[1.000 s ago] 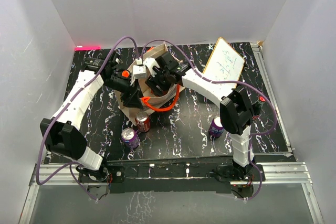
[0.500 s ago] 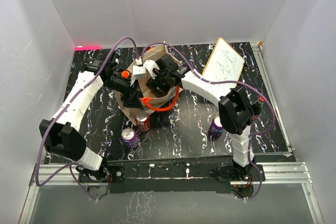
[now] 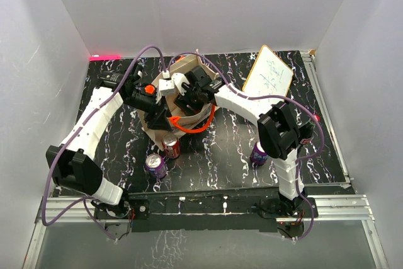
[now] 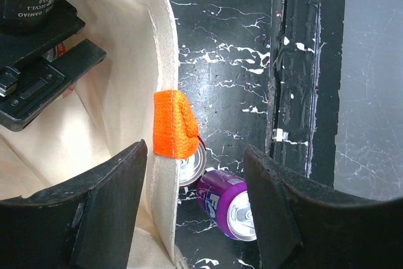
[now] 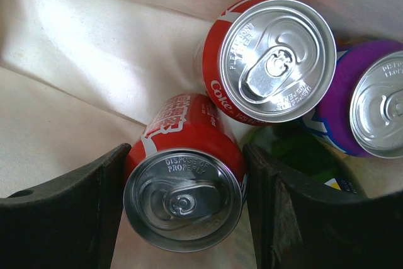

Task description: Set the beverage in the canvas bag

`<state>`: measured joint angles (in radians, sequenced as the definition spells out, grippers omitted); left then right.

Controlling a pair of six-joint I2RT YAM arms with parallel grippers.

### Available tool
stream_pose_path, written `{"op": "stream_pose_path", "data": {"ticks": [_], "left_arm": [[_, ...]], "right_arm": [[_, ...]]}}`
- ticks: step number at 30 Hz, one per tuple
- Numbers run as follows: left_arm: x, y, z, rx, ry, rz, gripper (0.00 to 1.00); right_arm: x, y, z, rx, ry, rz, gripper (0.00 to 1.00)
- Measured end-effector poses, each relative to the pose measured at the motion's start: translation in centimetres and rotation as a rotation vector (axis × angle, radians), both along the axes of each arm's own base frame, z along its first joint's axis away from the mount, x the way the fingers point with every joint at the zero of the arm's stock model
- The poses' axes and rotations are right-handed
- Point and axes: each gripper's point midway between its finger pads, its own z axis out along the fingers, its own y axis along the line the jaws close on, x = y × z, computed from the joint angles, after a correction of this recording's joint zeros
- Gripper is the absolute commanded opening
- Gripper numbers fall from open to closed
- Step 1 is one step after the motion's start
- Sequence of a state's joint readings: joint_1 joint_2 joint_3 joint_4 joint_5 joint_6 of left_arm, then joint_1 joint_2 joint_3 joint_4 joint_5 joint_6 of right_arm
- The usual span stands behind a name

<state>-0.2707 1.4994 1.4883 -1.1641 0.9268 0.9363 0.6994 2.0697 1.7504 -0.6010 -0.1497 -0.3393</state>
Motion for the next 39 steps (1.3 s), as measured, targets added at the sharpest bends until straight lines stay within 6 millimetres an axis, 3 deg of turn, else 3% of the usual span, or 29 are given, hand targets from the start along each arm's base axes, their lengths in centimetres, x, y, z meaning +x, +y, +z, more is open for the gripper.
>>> {"op": "stream_pose_path", "data": {"ticks": [13,19,32,39], "left_arm": [[0.2,0.0,0.1,-0.001,-0.009,0.019,0.61],[0.5,0.0,0.2,-0.002,-0.015,0.037,0.61],[1.0,-0.1,0.4,-0.001,-0.015,0.074,0.66],[1.1,-0.1,1.2,-0.007,-0.028,0.109,0.68]], "right_arm": [[-0.6,0.1,0.1,-0.005,0.037,0.024,0.87],[-0.8,0.3,0.7,0.009,0.049,0.036,0.90],[0.0,1.8,4.9,0.103,0.007,0.058,0.91],[-0.1,1.6,8.3,0.149,-0.042,0.051,0.91]]}}
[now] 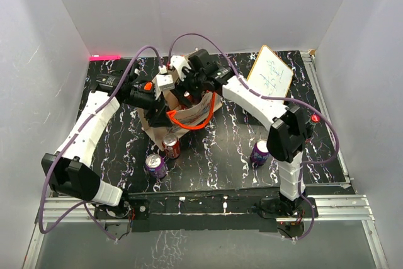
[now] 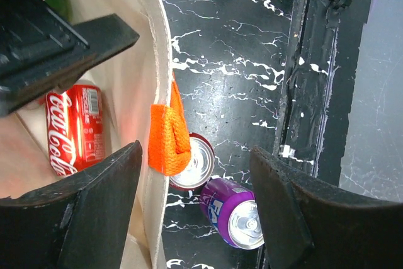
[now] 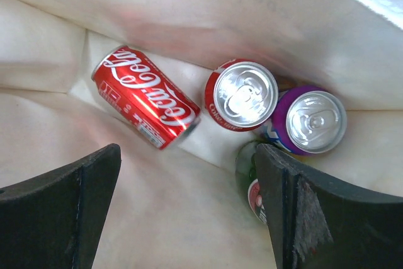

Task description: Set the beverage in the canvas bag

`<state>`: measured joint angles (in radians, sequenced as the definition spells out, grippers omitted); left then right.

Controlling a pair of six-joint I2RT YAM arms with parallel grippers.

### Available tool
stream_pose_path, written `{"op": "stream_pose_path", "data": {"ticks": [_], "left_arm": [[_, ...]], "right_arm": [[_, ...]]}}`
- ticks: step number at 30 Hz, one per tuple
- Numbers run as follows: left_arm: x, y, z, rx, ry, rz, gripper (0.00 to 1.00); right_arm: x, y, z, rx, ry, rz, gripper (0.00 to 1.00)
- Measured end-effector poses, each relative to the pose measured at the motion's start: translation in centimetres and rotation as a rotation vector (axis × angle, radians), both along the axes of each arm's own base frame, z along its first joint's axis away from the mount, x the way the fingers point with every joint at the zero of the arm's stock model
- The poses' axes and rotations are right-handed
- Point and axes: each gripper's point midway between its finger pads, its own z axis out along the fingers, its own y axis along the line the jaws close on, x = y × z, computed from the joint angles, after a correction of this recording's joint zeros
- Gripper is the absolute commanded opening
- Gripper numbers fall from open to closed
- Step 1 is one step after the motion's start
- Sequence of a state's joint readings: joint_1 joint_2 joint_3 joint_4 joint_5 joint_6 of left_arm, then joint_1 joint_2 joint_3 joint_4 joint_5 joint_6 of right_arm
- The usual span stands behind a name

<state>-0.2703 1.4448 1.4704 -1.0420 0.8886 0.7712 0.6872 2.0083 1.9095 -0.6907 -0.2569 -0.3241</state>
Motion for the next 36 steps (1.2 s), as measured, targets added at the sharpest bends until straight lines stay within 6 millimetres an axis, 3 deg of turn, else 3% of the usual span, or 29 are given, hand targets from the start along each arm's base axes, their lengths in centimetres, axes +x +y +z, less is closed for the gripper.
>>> {"op": "stream_pose_path", "data": {"ticks": [10,15,18,24,30,36], "left_arm": [[0.3,0.3,1.2,-0.017,-0.031,0.047,0.69],[0.7,0.3,1.4,-0.023,-0.037,0.059,0.69],[0.8,0.3,1.4,-0.024,-0.044,0.057,0.61],[-0.3,1.0,0.5,0.018,-0.038,-0.005,0.45],[-2.1,1.7,-0.8,0.060,-0.010,-0.099,0.44],[-2.9,1.8,-1.7,0.066,0.019,-0.133,0.45]], "right_arm": [[1.0,-1.3,6.2,0.097,-0.093,-0.063,0.91],[1.2,-2.1,8.3,0.132,-0.122,-0.090,0.91],[1.0,-2.2,8.7,0.145,-0.123,-0.094,0.91],[-0.6,-2.0,7.2,0.151,-0.068,-0.047,0.78],[-5.6,-3.6,2.4,0.126,0.058,0.034,0.65],[-8.5,-4.8,1.2,0.142,0.046,0.100,0.64]]}}
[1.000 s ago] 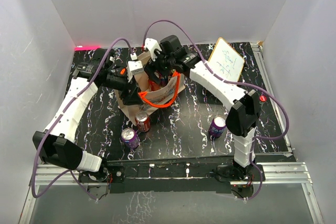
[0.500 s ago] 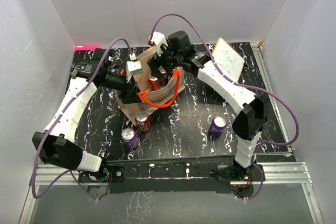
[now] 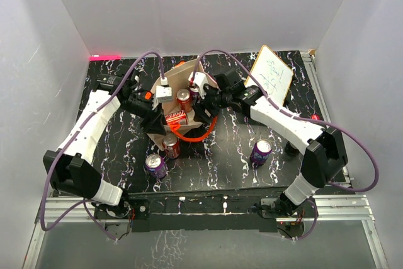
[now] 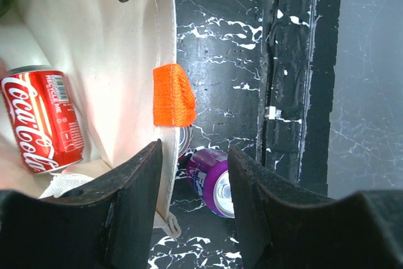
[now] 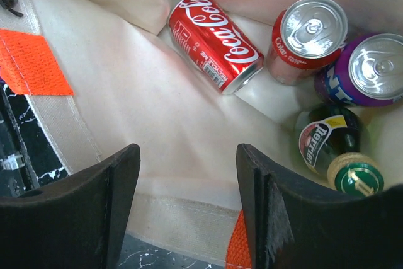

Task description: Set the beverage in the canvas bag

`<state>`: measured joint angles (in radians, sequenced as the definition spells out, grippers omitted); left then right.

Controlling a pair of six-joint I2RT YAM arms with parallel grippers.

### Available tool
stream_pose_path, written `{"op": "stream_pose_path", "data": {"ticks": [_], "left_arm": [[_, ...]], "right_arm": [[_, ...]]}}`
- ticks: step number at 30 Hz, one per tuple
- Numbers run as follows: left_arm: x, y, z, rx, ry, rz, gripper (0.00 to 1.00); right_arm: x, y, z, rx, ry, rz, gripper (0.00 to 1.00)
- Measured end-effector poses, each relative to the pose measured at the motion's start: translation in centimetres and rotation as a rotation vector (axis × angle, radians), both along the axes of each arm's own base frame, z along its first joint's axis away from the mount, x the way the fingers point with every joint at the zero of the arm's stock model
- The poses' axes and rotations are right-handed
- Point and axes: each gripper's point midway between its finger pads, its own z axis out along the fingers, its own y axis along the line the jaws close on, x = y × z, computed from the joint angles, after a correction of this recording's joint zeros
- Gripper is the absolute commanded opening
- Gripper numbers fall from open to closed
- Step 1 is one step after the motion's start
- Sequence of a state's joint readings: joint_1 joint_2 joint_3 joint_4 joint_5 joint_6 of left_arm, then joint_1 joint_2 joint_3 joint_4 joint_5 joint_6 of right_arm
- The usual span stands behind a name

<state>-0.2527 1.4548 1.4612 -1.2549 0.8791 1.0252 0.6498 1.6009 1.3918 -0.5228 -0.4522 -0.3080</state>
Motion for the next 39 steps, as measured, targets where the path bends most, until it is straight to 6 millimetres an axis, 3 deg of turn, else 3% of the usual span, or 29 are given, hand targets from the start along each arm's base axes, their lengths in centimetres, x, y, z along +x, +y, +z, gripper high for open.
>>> {"op": "stream_pose_path", "data": {"ticks": [7,12,20,23,30,39], "left_arm": [[-0.6,-0.2,-1.1,-0.007,0.068,0.001,0.45],[-0.2,-0.5,-1.4,-0.008,0.101,0.015,0.45],[1.6,-1.0,-0.7,-0.013,0.101,0.053,0.51],[2.3,-1.2,-0.2,-0.021,0.091,0.074,0.53],[3.0,-1.5,0.3,-0.034,0.095,0.123,0.70],[4.3,-0.8,3.0,-0.064,0.028,0.193,0.85]], "right_arm": [[-0.3,0.1,-1.3,-0.007,-0.007,0.035,0.64],[0.8,0.9,-1.8,-0.005,0.010,0.040,0.64],[7.3,4.1,-0.2,0.027,0.019,-0.002,0.67],[8.3,4.8,-0.6,0.034,0.036,0.011,0.72],[6.7,6.0,-2.4,0.050,0.103,0.144,0.79],[4.4,8.0,-2.0,0.098,0.041,0.339,0.85]]}}
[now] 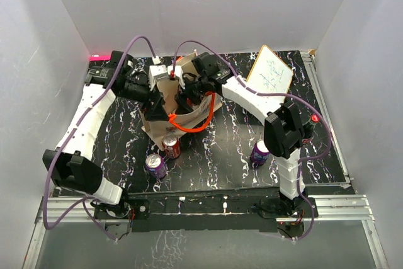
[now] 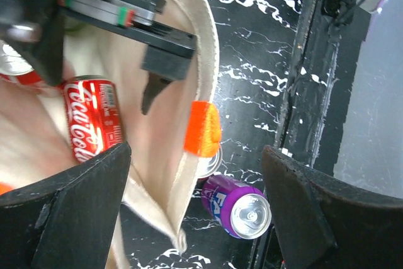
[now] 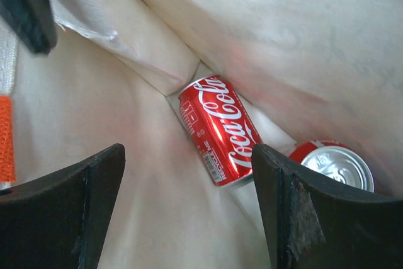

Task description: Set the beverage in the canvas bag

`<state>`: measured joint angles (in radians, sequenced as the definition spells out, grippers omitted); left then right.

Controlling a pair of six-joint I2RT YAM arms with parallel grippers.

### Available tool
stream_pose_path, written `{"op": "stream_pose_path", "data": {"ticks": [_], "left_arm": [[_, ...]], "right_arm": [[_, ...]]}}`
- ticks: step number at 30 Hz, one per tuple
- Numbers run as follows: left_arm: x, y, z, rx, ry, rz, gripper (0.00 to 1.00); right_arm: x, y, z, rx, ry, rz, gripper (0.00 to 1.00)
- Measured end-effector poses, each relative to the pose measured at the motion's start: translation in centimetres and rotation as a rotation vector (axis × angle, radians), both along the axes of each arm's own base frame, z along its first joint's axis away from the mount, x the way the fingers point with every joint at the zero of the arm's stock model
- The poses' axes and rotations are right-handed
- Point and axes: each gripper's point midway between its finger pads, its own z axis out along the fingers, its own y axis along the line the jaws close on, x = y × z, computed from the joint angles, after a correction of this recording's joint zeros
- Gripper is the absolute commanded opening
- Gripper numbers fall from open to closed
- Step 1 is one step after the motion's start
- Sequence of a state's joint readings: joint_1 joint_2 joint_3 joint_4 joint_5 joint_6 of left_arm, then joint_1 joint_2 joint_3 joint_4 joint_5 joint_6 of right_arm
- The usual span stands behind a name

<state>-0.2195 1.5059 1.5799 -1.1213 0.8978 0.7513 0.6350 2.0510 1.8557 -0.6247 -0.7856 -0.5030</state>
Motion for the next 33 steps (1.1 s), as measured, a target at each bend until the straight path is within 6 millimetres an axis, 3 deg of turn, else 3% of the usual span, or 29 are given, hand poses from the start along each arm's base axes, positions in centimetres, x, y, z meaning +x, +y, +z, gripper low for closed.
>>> {"op": "stream_pose_path", "data": {"ticks": [5,15,33], "left_arm": [[0.6,1.7,1.8,-0.015,-0.055,0.071,0.90],[-0.4,5.0,4.3,-0.037,-0.110,0.218,0.91],[0.1,7.2,3.6,-0.086,-0.031,0.380,0.91]], "right_arm": [[-0.4,0.8,-0.5,0.012,-0.060,0.083,0.89],[-0.3,1.1,-4.7,-0.050,-0.101,0.214,0.99],[-0.8,1.4,-9.6,-0.206,-0.258,0.383,0.99]]}}
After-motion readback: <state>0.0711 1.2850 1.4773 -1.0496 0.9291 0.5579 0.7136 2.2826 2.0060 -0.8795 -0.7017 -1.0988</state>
